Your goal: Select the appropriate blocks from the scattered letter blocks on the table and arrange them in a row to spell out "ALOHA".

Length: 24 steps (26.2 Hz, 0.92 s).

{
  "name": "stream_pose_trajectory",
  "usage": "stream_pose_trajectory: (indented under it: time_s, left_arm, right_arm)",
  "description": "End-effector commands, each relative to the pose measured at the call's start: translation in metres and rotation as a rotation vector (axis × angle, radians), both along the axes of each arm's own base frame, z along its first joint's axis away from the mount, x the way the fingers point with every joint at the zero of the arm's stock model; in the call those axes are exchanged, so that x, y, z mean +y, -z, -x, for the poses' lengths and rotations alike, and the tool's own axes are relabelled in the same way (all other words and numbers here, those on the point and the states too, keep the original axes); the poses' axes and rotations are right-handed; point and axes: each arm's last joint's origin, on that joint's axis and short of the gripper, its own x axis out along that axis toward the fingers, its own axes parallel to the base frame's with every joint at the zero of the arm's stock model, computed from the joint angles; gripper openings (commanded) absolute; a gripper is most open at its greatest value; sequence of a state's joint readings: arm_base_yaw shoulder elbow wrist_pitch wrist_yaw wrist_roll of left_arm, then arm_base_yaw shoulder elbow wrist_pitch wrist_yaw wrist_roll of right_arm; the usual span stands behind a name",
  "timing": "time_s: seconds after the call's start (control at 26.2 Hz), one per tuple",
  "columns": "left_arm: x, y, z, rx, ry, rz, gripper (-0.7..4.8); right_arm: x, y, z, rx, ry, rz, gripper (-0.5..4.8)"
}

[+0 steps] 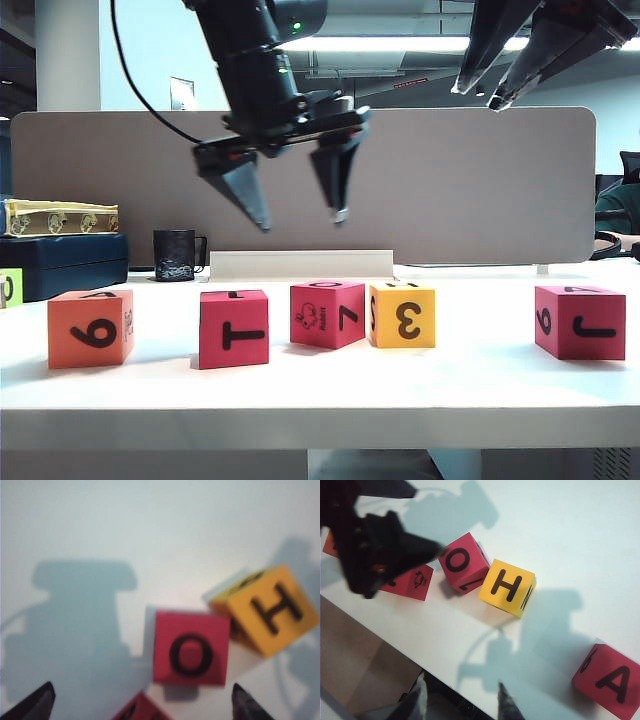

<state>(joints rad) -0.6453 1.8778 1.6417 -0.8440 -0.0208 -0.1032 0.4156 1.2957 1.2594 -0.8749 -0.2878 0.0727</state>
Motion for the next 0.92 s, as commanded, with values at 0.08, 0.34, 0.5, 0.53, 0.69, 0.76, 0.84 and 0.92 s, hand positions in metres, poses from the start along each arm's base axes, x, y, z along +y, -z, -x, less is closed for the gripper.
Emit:
stream_pose_trajectory:
  time_s: [0.08,0.34,0.5,0.53,0.69,0.76,0.84,0.92]
  left_arm:
    - [0.009,-0.01,0.01,0.067,0.039,-0.079,4.79]
    - [0.02,-0.025,0.025,0.07,0.094,-0.109,3.71]
    - [0.026,-0.031,0.033,0.053,0.109,-0.107,2.69]
    - [0.029,-0.031,0.037,0.052,0.119,-0.112,2.3]
    - [0.04,-0.013,0.052,0.069,0.115,-0.12,1.71]
    - [0.043,-0.001,0.056,0.077,0.107,-0.107,1.42]
    - [0.045,0.01,0.061,0.108,0.105,-0.086,1.16]
    - [0.046,0.018,0.065,0.148,0.1,-0.073,1.15]
  right_arm:
    - [0.0,-0.003,0.001,-0.013,-0.004,-0.006,1.8]
    - [-0.001,-0.001,0.004,0.023,-0.005,0.011,0.73]
    - [-0.003,-0.001,0.008,0.034,-0.025,0.031,-0.06]
    - [-0.004,-0.002,0.01,0.037,-0.025,0.032,-0.06]
    - [-0.008,-0.009,0.02,0.019,-0.025,0.024,-0.06]
    - [-0.011,-0.014,0.025,-0.002,-0.025,0.015,-0.06]
    - [-0.013,-0.019,0.03,-0.023,-0.025,0.006,-0.06]
    - [-0.015,-0.023,0.035,-0.041,-0.024,-0.002,-0.06]
